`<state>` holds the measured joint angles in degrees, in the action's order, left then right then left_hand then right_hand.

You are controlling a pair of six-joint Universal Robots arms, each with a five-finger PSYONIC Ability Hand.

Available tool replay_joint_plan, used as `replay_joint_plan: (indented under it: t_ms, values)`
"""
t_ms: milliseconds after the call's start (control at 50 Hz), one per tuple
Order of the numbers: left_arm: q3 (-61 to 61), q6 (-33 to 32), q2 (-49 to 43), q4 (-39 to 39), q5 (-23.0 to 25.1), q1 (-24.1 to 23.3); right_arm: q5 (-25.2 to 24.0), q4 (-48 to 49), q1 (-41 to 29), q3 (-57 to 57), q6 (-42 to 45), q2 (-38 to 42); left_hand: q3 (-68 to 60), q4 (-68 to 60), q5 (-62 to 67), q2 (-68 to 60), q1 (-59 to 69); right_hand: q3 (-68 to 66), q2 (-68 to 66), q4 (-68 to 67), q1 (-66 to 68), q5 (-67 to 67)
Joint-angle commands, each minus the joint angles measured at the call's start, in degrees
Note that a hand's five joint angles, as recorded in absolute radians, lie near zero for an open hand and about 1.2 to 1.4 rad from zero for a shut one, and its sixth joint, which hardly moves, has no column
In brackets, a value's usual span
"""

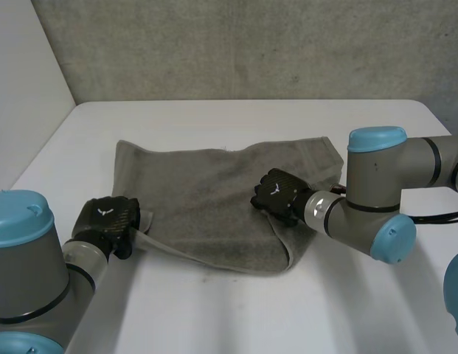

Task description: Fold the towel.

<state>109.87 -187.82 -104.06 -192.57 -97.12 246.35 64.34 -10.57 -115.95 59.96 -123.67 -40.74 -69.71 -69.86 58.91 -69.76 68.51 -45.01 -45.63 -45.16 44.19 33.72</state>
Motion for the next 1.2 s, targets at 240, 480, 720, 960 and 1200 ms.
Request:
replay_joint_plan:
  t_ms: [240, 480, 720, 960, 1200]
  values:
    - [0.09, 0.0, 0.0, 0.0, 0.0, -0.08, 0.0, 1.43, -0.42, 0.51, -0.25, 0.49, -10.29, -10.14, 11.09, -10.24, 11.49, -34.9, -34.28, -34.75, 35.72, 36.19]
    - [0.0, 0.0, 0.17, 0.17, 0.0, 0.01, 1.93, 2.84, 2.57, 3.41, -9.66, -7.42, -10.29, -10.14, 11.09, -10.24, 11.49, -34.99, -34.37, -34.84, 35.81, 36.28]
    - [-0.35, -0.09, 2.53, 0.61, 0.0, -0.26, 4.73, 15.13, 13.02, 27.64, -17.82, -27.96, -10.29, -10.14, 11.09, -10.24, 11.49, -34.99, -34.37, -34.84, 35.81, 36.28]
    - [-4.48, -0.09, 18.69, 4.12, -0.09, -0.34, 8.61, 13.65, 14.61, 32.15, -28.38, -50.58, -10.29, -10.14, 11.09, -10.24, 11.49, -34.99, -34.37, -34.84, 35.81, 36.28]
    - [-20.64, 0.26, 26.89, 22.31, -0.44, -0.26, 13.44, -11.2, 16.37, 14.33, -26.28, -60.07, -10.29, -10.14, 11.09, -10.24, 11.49, -34.99, -34.37, -34.84, 35.81, 36.28]
